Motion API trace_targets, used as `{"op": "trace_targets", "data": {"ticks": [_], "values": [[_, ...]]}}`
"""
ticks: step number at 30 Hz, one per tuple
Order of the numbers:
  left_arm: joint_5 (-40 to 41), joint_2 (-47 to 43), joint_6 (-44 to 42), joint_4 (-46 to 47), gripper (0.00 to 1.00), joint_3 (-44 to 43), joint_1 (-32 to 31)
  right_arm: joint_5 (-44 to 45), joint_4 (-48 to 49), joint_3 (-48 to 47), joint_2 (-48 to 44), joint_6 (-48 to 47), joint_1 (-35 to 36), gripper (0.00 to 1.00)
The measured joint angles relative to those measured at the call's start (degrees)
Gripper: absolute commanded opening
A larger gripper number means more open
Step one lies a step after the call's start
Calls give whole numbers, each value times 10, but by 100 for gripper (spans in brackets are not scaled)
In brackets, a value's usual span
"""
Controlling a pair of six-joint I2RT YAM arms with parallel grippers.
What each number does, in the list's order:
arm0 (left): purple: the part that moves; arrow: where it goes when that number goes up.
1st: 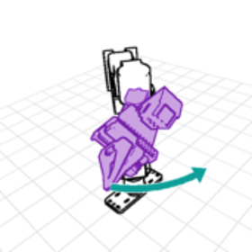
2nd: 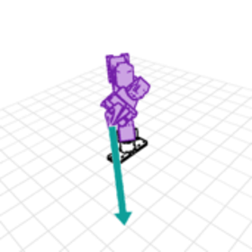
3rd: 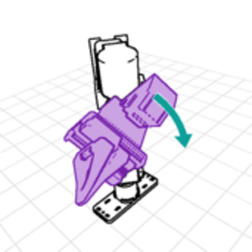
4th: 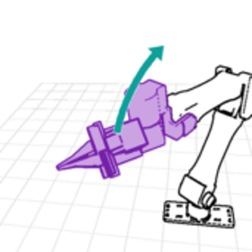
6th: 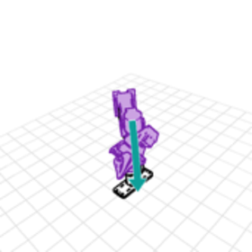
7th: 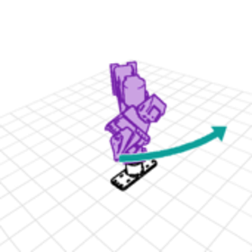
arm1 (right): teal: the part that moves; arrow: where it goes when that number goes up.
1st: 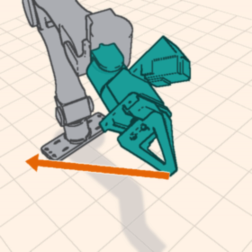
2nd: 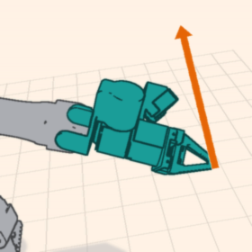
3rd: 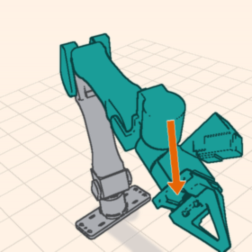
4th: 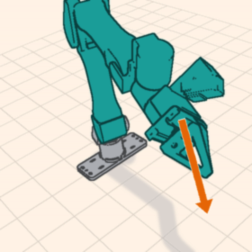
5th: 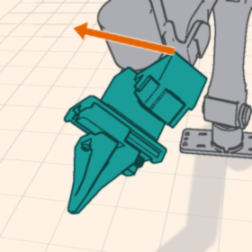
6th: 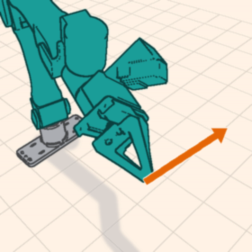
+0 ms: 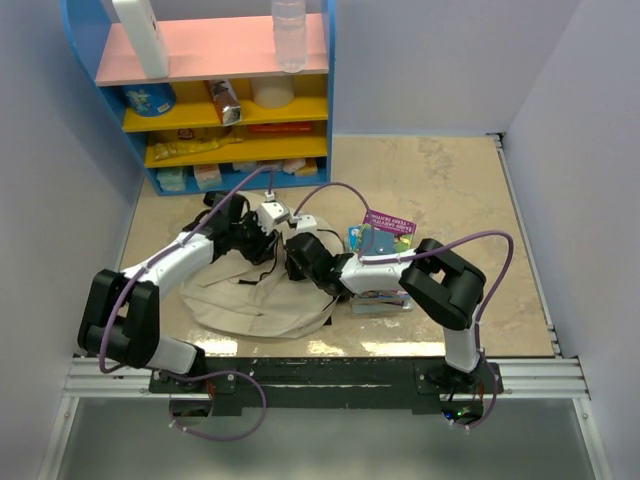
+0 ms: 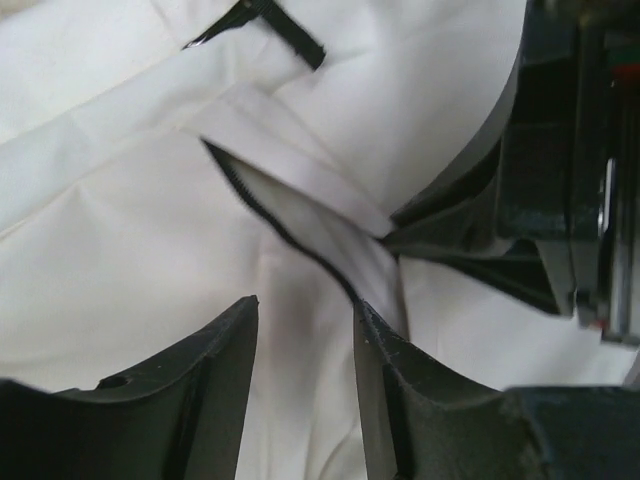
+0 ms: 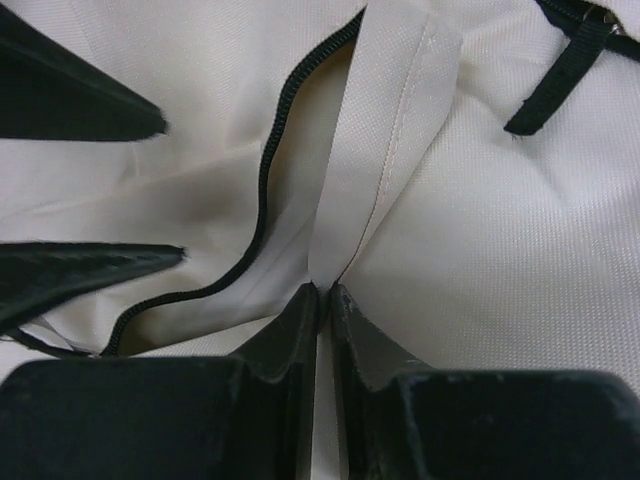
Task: Pack the student bag
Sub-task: Unzip the student bag at the center of the board.
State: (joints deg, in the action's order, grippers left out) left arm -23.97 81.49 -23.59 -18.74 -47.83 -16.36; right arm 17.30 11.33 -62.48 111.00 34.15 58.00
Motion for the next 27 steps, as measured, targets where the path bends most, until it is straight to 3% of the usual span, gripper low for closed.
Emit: {"op": "trace_targets", "data": {"ticks": [10,11,12,13,19,27], "values": [[71,50,97,76,56,7,-31,-11,56,37,-3,32,-7,6],[82,50,104,85,58,11,-35,-12,59,39,-3,34,-7,5],[91,50,111,94,70,15,-40,-14,62,40,-4,35,-8,5],[98,50,115,99,71,17,-44,-16,64,41,-4,37,-9,5],[128,54,131,126,69,18,-73,-19,68,43,-4,44,-11,2],[189,67,127,141,57,20,-76,-22,73,48,-5,49,-14,0]]}}
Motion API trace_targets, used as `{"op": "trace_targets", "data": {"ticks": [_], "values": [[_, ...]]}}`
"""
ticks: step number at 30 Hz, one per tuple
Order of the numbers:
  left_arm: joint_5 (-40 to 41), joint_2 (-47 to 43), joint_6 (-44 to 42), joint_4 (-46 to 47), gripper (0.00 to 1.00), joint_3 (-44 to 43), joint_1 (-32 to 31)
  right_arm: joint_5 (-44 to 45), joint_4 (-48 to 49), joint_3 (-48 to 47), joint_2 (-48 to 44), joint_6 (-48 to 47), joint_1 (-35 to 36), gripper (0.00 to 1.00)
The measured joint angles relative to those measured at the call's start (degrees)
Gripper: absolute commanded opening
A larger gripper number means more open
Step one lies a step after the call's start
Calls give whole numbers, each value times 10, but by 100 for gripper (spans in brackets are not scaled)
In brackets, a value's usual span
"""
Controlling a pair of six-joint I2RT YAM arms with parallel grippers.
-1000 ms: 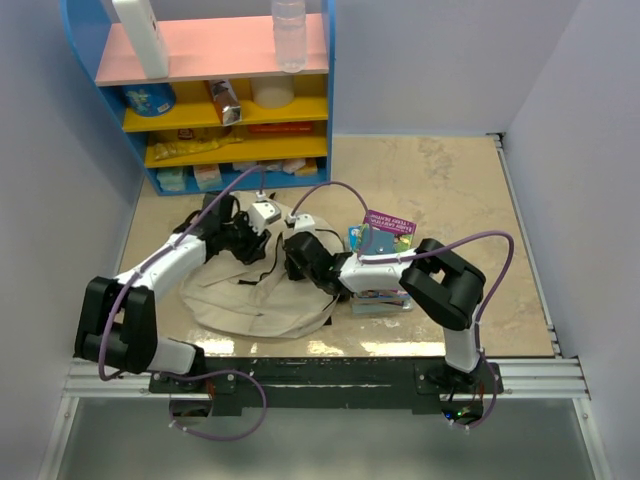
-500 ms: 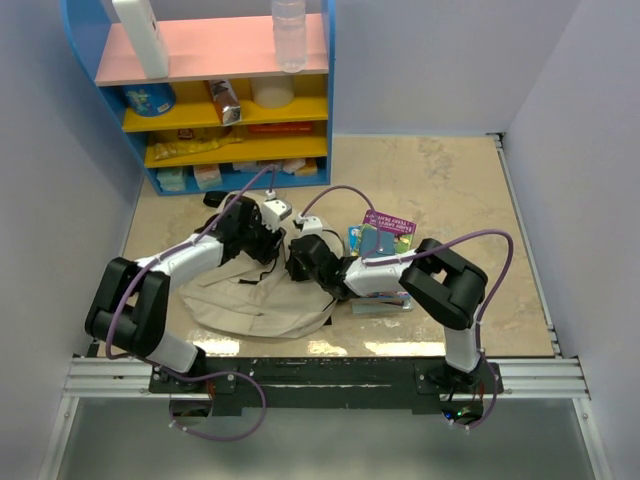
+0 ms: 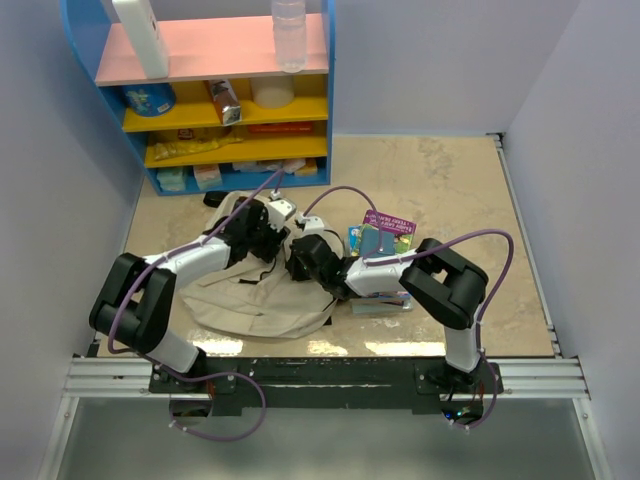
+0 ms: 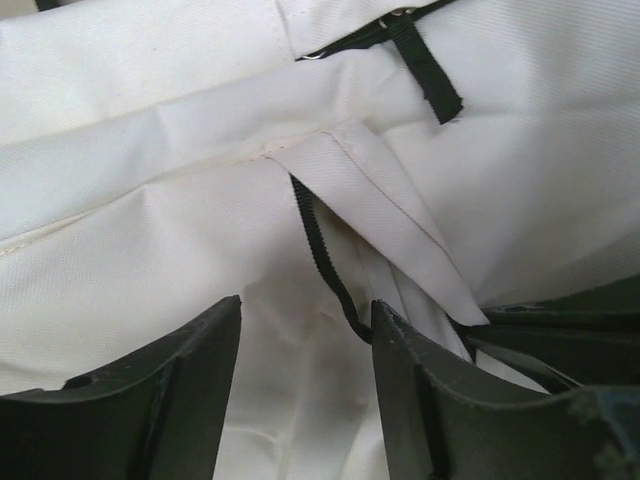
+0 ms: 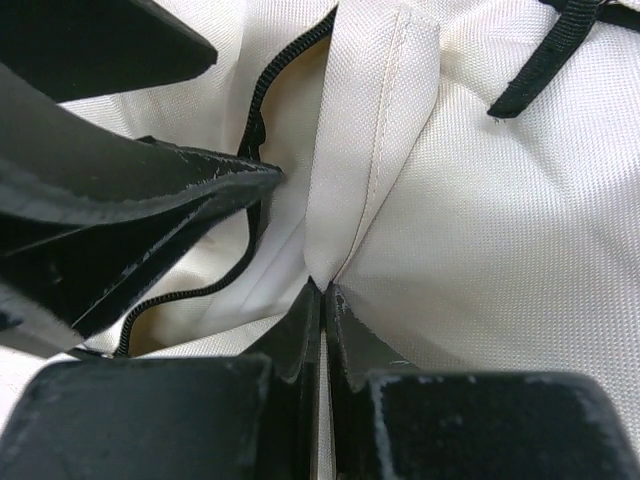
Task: Pack the student bag
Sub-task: Unzip the student bag at the center of the board.
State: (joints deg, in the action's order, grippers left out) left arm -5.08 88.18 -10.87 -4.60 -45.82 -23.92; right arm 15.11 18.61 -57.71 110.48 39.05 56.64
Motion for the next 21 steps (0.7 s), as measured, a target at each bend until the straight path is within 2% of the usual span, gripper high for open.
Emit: {"op": "trace_targets", "data": {"ticks": [1,4,5,7,8,10,21], "values": [[8,0,-2,3,55,2,0,0,0,0,0,0,0,0],[20,0,-8,7,39,11,0,-1,2,1,0,0,-1,0],[21,0,-9,7,30,12,0,-1,2,1,0,1,-1,0],[21,0,-10,7,19,12,0,-1,2,1,0,1,-2,0],[21,0,-11,6,9,12,0,-1,2,1,0,2,-2,0],[21,1,-14,6,0,11,0,-1,2,2,0,3,-2,0],[10,-8,-32,-71,0,-45,0,-7,7,13,-8,7,-5,0]]}}
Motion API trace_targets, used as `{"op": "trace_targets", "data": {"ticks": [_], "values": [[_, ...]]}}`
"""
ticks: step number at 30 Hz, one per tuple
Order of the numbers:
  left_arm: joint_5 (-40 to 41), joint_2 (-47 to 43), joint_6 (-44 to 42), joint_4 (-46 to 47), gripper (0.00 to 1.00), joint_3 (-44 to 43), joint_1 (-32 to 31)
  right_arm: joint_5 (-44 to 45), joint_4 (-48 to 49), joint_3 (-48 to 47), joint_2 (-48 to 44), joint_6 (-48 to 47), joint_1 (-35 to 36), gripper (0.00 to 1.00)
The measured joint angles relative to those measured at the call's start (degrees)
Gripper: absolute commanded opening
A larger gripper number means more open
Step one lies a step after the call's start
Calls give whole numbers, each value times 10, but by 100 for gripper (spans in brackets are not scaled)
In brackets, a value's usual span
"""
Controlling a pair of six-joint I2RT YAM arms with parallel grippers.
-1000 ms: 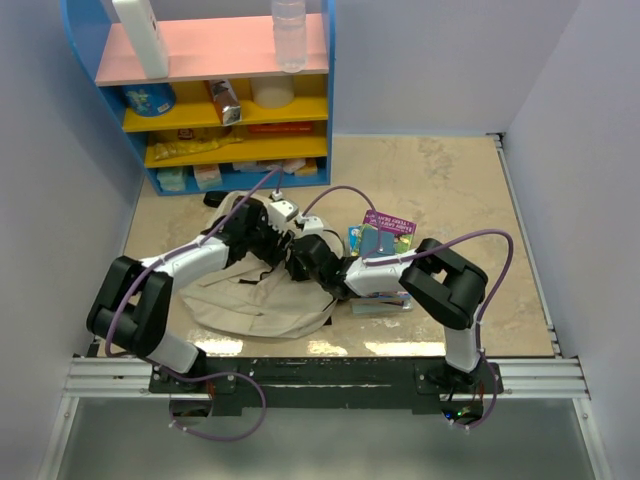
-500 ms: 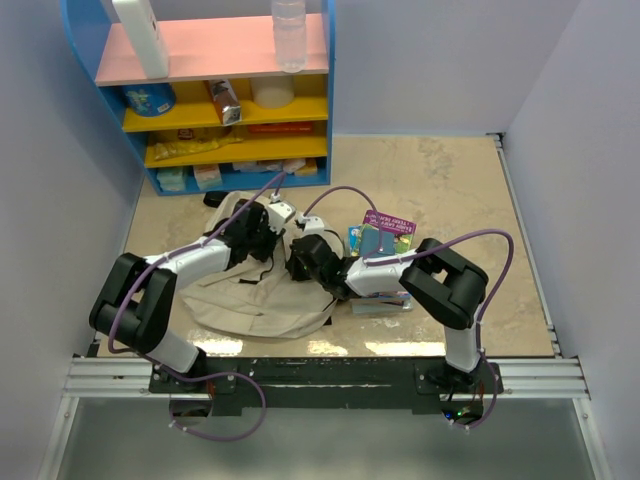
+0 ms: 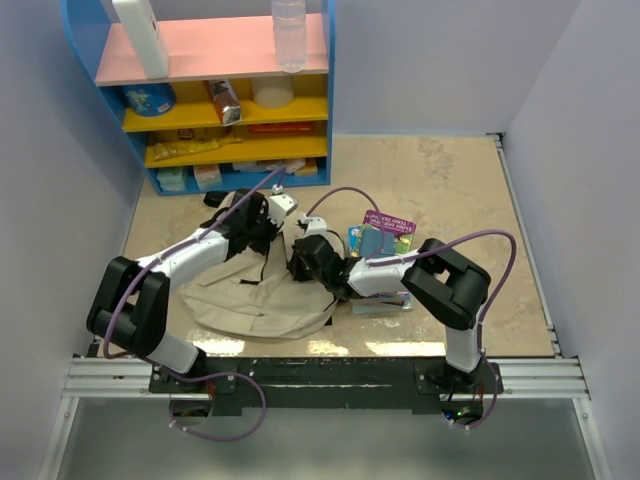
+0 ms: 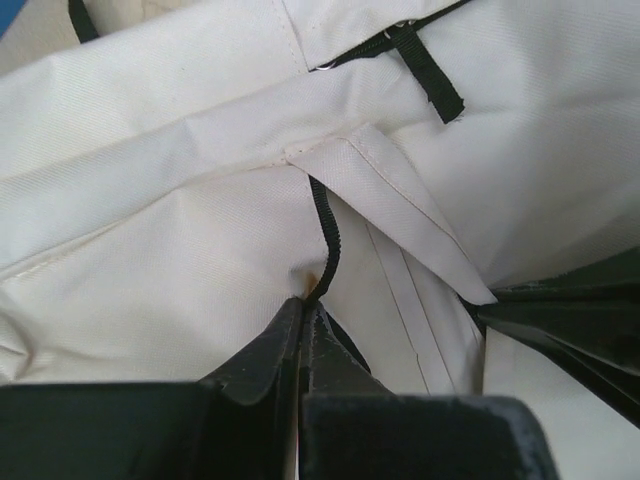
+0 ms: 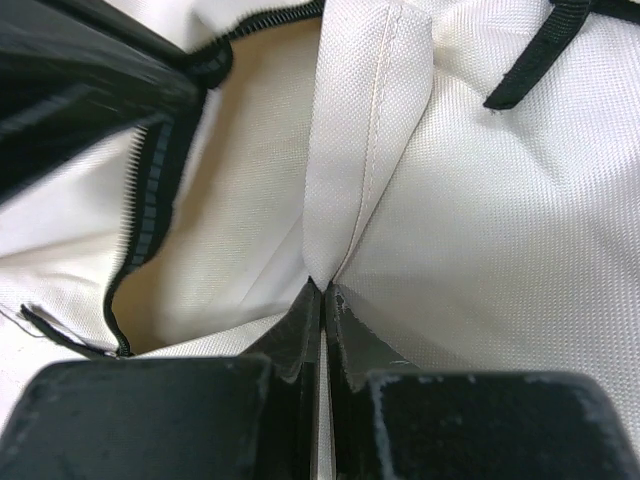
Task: Pack the student bag
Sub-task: Unzip the student bag at the center of the board, then pick up the stationery from the center of the board.
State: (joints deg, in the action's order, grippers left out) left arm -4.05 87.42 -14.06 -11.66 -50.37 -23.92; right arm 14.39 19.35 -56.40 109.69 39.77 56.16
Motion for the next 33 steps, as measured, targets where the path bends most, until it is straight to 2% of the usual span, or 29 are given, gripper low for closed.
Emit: {"op": "trace_targets", "data": {"ticks": [3,5,8,9,11,12,15,20,25,29,33], "values": [[-4,-20,-2,-23,0,-16,0,0,3,2,0,1,0,0],[-7,-33,-4,-39,0,-24,0,-2,4,3,-1,1,0,5],[-11,-43,-5,-54,0,-28,0,-5,3,5,-5,-2,-1,23],[-12,-45,-5,-58,0,-28,0,-4,-2,5,-10,-4,-1,37],[-15,-49,-6,-65,0,-28,0,-6,-20,7,-26,-12,-3,51],[-15,-51,-6,-69,0,-28,0,-8,-34,7,-39,-17,-4,61],[-16,-57,-7,-73,0,-28,0,-12,-77,6,-93,-29,-8,69],[-20,-58,-7,-73,0,-29,0,0,-136,6,-235,-33,-11,71],[-24,-58,-7,-73,0,-29,0,49,-213,6,-355,-28,-11,70],[-29,-59,-7,-74,0,-29,0,126,-324,3,-384,-10,-12,75],[-32,-61,-7,-75,0,-29,0,207,-448,-1,-379,17,-14,90]]}}
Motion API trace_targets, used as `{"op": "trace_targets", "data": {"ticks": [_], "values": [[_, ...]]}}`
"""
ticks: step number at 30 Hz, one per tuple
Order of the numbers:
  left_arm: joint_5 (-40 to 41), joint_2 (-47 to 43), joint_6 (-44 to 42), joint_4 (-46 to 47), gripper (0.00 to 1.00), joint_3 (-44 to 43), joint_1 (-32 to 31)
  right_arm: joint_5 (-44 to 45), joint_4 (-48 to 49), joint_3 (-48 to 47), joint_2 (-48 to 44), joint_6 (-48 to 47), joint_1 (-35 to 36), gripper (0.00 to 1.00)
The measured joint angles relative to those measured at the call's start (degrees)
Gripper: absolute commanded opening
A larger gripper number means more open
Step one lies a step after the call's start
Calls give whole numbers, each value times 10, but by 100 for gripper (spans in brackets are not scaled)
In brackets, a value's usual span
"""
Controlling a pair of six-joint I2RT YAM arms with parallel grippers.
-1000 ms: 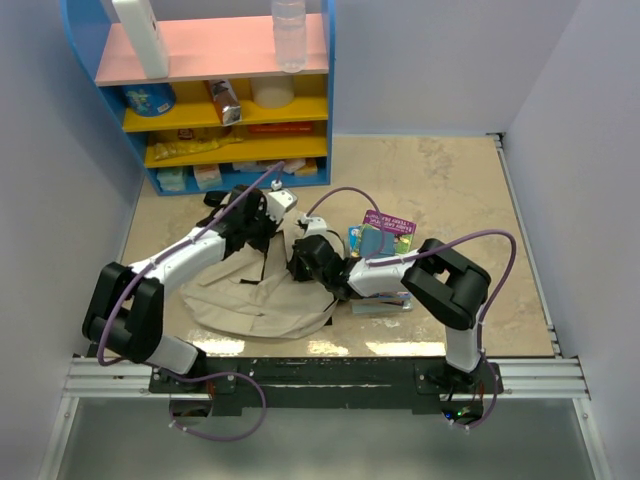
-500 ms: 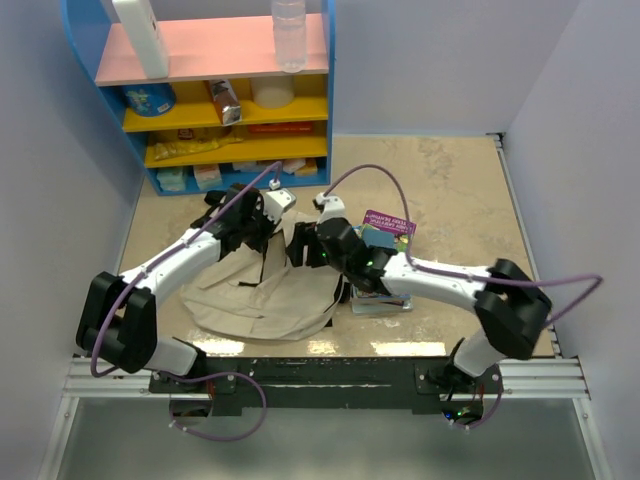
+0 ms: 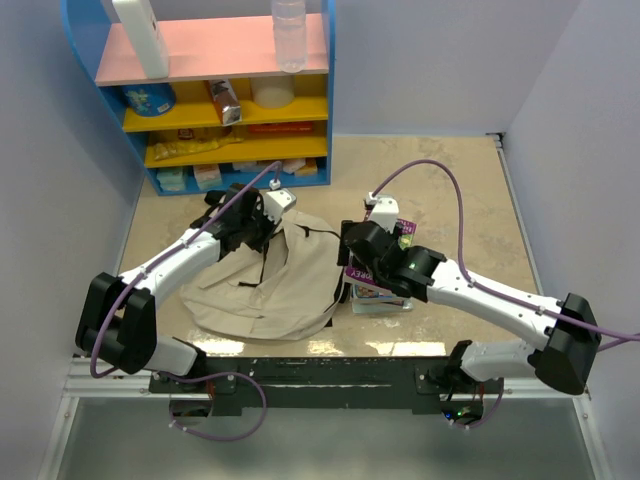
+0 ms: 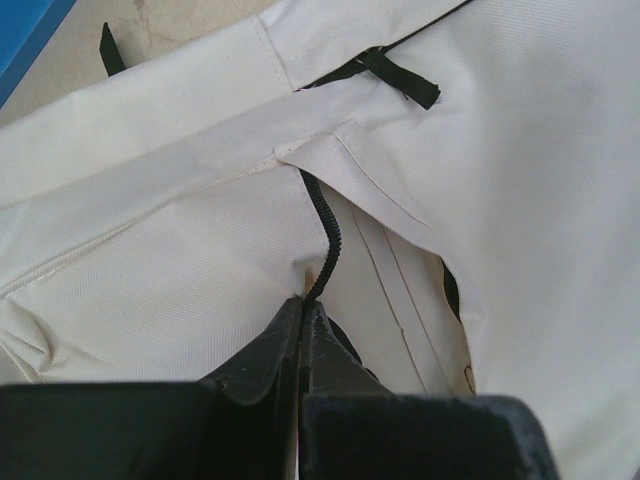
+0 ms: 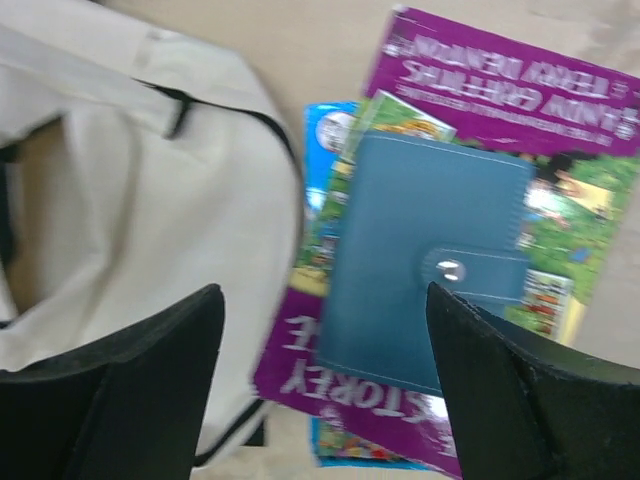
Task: Pack the student bag
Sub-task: Pick up the stationery from the center of the board.
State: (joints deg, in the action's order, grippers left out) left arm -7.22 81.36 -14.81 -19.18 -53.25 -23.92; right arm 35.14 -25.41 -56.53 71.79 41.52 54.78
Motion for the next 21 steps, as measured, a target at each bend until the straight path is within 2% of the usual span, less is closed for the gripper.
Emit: {"op": "trace_targets", "data": {"ticks": [4,8,17,21], "values": [[-2,0,0,-1,0,0,0,61,-93,-19,25,29,-1,94],[-4,0,0,-2,0,0,0,97,-132,-30,33,49,-1,95],[-6,-1,0,-2,0,0,0,134,-147,-30,76,63,-1,97],[-7,-3,0,-2,0,0,0,131,-123,-10,72,61,-11,92]]}}
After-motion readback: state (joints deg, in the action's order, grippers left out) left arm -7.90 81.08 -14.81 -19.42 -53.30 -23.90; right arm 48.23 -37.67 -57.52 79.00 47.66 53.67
